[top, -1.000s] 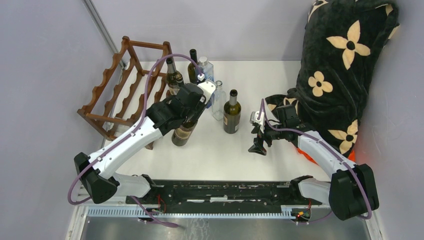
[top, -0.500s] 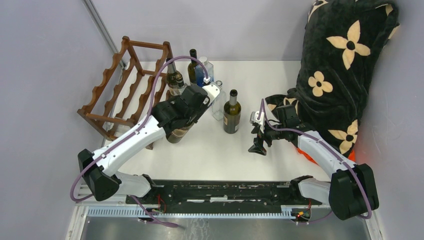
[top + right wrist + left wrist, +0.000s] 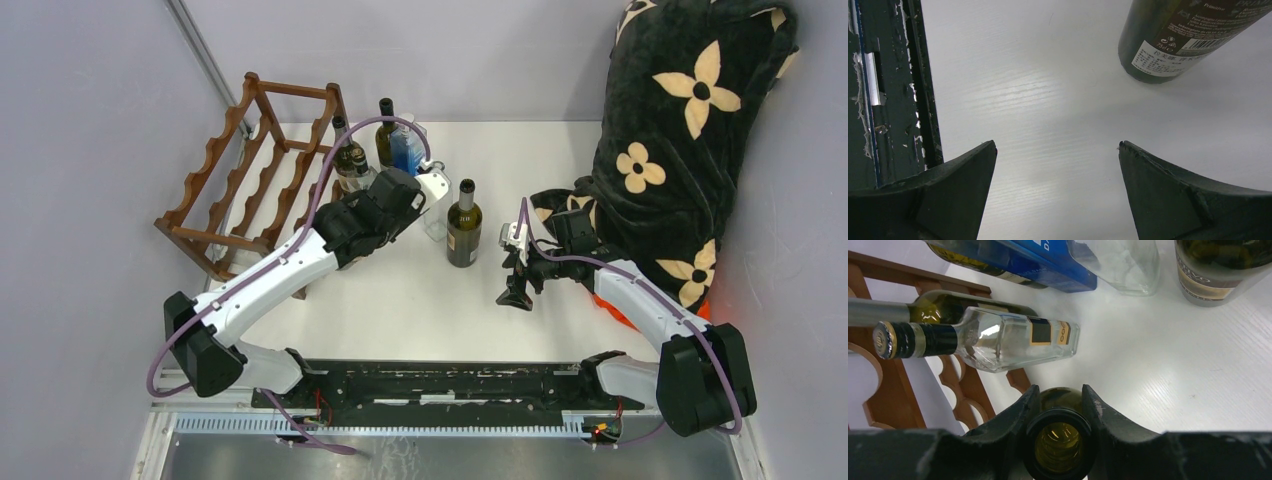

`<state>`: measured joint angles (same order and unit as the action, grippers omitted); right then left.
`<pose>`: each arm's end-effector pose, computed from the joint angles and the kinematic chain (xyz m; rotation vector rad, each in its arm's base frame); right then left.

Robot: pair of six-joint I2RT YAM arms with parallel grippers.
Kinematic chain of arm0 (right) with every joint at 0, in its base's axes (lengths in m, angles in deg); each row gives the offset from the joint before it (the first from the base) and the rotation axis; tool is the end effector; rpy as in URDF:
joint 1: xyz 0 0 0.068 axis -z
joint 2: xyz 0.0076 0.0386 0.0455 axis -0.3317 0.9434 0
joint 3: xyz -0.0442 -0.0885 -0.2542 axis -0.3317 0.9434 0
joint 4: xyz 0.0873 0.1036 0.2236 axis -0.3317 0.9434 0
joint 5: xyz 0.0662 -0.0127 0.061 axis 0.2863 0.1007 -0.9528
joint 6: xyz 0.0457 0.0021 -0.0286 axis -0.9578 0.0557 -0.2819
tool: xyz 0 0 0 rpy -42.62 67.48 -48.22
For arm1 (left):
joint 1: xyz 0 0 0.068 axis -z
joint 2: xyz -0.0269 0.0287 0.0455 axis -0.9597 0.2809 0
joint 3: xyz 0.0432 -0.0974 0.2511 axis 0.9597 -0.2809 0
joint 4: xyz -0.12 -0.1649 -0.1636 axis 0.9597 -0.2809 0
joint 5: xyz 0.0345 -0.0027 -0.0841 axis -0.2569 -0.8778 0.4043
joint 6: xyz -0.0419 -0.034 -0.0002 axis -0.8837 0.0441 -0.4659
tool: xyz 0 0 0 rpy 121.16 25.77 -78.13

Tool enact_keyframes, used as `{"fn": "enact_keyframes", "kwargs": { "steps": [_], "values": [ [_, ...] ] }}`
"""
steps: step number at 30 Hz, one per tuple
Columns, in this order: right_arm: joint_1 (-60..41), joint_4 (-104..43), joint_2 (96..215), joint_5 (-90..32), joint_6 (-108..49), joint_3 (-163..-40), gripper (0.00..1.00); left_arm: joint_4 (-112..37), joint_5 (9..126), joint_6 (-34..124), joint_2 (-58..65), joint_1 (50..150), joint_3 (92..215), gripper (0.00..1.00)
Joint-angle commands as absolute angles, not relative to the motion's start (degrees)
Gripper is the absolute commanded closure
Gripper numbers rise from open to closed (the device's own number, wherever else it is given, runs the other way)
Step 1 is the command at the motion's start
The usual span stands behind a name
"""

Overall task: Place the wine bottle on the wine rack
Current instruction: Pick up the wine bottle from the center of the board, then place the wine bottle in the wine rack.

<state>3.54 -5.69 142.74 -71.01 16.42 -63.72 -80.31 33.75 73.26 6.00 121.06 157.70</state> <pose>0.2035 0.0856 0.2065 -1.3209 1.8590 0.8757 0.2079 -0.2031 0.3531 0.9898 2.0037 0.2281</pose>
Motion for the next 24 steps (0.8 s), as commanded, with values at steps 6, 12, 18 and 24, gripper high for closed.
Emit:
{"fn": "enact_keyframes", "kwargs": {
  "steps": [6, 12, 18, 24],
  "values": [
    [3.79, -6.90, 141.43, -72.10, 16.53, -64.81, 0.02, -72.28, 30.50, 86.92, 6.29, 119.51, 156.69, 0.98],
    [3.82, -6.98, 141.52, -72.18, 16.53, -64.65, 0.02, -71.22, 32.94, 91.05, 5.73, 117.39, 154.91, 0.98],
    [3.82, -6.82, 141.79, -72.29, 16.53, -65.05, 0.02, -70.48, 34.25, 93.99, 6.96, 115.92, 154.45, 0.98],
    [3.80, -6.65, 141.77, -72.27, 16.53, -65.18, 0.02, -69.60, 35.16, 96.87, 8.20, 114.66, 154.70, 0.98]
  ]
}}
